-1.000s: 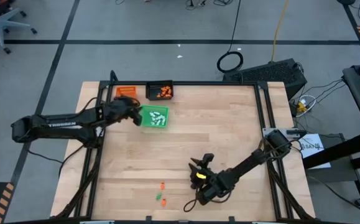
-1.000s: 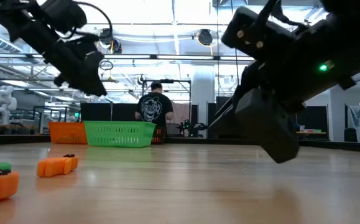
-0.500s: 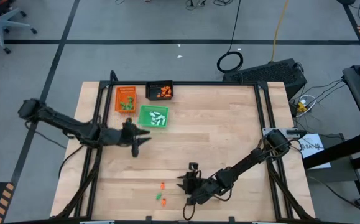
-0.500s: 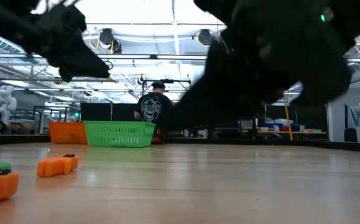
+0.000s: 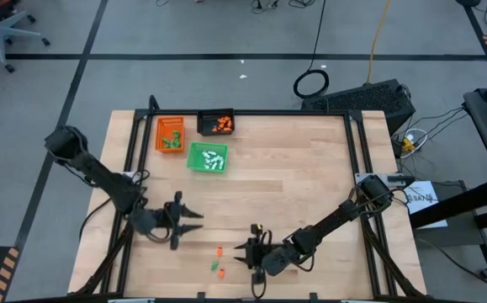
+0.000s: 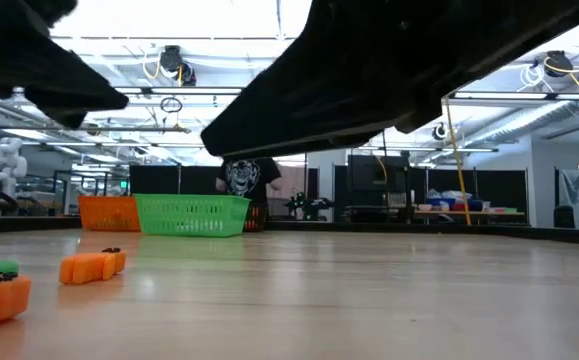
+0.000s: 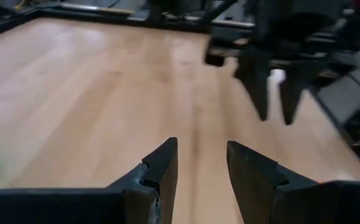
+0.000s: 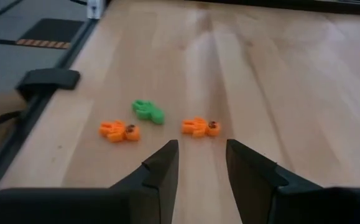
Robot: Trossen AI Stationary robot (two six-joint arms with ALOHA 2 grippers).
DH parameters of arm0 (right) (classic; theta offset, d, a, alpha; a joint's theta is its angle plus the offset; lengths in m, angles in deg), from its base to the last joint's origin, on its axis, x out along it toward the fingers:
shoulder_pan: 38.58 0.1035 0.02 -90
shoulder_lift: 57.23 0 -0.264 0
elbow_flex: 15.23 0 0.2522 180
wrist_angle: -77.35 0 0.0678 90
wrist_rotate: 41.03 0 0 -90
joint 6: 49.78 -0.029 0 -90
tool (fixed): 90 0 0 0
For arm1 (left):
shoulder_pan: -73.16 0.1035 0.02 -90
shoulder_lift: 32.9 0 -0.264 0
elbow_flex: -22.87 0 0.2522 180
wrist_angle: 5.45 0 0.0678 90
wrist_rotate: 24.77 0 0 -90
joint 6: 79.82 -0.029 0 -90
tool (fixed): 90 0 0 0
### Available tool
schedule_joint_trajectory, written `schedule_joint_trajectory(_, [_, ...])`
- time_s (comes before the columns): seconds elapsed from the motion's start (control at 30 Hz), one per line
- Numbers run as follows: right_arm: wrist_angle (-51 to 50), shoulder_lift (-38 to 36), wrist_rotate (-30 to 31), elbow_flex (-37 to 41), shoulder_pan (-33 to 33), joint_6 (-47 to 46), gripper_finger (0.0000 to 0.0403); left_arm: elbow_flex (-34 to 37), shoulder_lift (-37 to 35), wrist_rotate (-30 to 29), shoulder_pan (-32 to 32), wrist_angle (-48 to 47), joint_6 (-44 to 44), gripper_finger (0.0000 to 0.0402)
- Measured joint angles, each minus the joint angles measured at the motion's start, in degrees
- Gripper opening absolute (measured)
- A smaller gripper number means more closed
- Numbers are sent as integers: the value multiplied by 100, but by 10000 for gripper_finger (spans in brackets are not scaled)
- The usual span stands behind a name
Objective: Sort Halloween decoration
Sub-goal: Put the green skeleton toy into the orange bin
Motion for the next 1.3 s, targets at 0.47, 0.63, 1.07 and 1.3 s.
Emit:
schedule_joint_trajectory(0.47, [138, 0, -182, 0, 2, 43, 118, -1187, 2154, -516, -1051, 539, 4, 137])
schedule_joint_trajectory(0.63, [137, 0, -187, 0, 2, 57, 118, -1791, 2945, -553, -1288, 532, 0, 137])
schedule_joint_trajectory(1.07, [4, 0, -191, 2, 2, 70, 118, -3070, 4144, -994, -1702, -526, 998, 137])
schedule_joint_trajectory(1.3, [5, 0, -191, 2, 2, 126, 118, -3129, 4152, -941, -1695, -868, 1779, 139])
